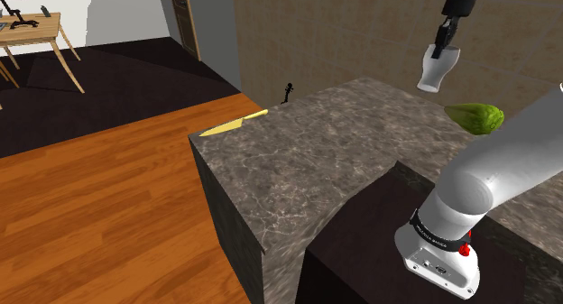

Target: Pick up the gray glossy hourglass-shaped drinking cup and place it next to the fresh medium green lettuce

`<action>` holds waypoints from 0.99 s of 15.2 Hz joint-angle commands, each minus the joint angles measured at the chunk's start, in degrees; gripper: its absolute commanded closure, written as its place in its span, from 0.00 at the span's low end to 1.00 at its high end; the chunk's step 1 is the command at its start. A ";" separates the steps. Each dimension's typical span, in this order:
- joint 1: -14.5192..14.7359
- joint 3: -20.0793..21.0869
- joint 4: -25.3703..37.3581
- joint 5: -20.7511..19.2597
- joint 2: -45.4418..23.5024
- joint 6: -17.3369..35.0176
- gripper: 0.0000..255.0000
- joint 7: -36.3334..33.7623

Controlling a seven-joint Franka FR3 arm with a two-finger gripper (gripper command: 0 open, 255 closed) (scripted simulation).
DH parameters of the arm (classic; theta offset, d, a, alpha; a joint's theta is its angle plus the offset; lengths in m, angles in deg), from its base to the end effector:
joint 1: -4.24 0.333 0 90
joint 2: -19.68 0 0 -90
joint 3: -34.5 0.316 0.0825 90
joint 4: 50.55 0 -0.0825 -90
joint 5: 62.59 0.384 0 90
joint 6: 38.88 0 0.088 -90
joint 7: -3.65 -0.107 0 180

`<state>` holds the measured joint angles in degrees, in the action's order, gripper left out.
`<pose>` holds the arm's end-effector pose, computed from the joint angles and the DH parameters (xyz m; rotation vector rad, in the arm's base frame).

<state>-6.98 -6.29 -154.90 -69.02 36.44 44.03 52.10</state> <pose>0.2445 -0.4036 0.6061 -2.9768 0.0476 0.0572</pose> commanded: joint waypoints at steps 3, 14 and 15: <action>-0.77 -6.20 5.98 2.26 -6.67 -0.50 1.00 8.02; -20.58 -15.99 32.91 23.39 -38.50 -8.34 1.00 34.73; -23.87 -15.38 36.38 25.28 -41.22 -9.72 1.00 36.16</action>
<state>-27.50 -22.01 -122.16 -45.92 -1.83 35.91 86.35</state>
